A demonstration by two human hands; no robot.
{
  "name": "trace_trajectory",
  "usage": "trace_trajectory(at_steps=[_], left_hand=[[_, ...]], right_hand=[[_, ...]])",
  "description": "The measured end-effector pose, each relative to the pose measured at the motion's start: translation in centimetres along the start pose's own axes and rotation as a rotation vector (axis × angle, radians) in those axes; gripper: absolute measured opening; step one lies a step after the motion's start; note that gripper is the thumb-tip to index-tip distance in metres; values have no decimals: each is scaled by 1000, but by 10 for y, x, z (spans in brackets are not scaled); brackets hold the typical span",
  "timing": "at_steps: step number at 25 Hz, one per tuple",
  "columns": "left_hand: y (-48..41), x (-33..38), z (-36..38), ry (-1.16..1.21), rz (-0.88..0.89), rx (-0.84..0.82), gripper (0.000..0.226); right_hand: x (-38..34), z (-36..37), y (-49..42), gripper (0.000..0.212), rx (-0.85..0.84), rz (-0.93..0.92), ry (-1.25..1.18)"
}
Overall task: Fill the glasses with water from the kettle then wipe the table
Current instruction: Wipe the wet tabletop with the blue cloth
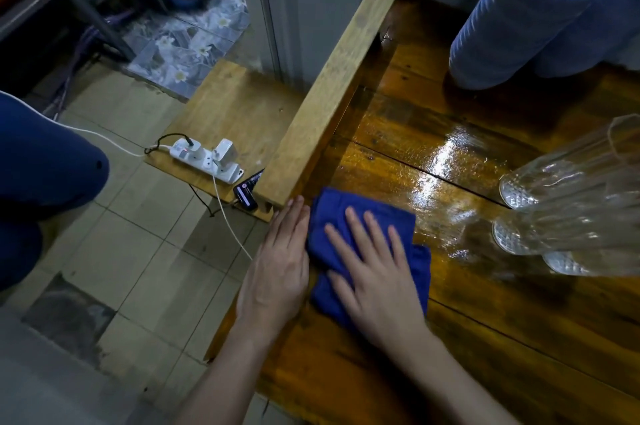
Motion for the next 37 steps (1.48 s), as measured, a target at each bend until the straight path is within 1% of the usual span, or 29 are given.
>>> trace_trajectory(at_steps=[1,4,7,9,12,15,17,19,21,25,27,28,30,33,35,37], left_hand=[[-1,0,0,-5,-1,0,53],[0,1,-1,-17,-23,14,53],[1,3,-2,-32,-7,14,52],[0,3,-3,-29,0,18,51],[0,3,-1,-19,22,6,52],[-1,1,0,-19,21,20,53],[-1,1,0,-20,9,15,54],[-1,3,-1,-33,-2,9,55],[-1,3,-2,-32,-2,5,54],[1,5,-5,-31,8,23,52],[1,6,-5,-19,15,23,51],[0,5,-5,-16,23,24,51],[-2,4,-4,-13,36,29,51],[-1,5,-4,-12,26,30,51],[0,6,-5,-15,10,32,49],[1,7,-5,-15,3,29,49]], right_hand=[[12,0,-22,61,15,30,4],[44,-3,-101,60,57,198,-11],[41,-3,-130,59,77,311,-28],[17,-5,-103,57,90,283,-32],[-13,-3,-15,59,21,150,-34],[-8,6,73,63,-22,88,32],[13,9,94,63,-49,102,43],[34,8,80,63,-73,132,25],[46,5,40,63,-50,185,5],[57,0,-53,63,38,391,-8],[53,-1,-70,62,44,460,-3],[47,0,-68,61,45,460,-8],[28,-2,-41,60,41,381,-13],[8,0,34,60,-16,182,11],[32,7,84,61,-43,152,37],[74,13,117,61,-57,195,36]])
Point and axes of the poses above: each hand's wrist, its own y-axis away from the middle knuckle, its own z-axis out of the palm, x = y × z, the point moved 5 cm from there along -y, towards the middle knuckle, and after that the axes turned 14 degrees about y, right-handed, at the moved point
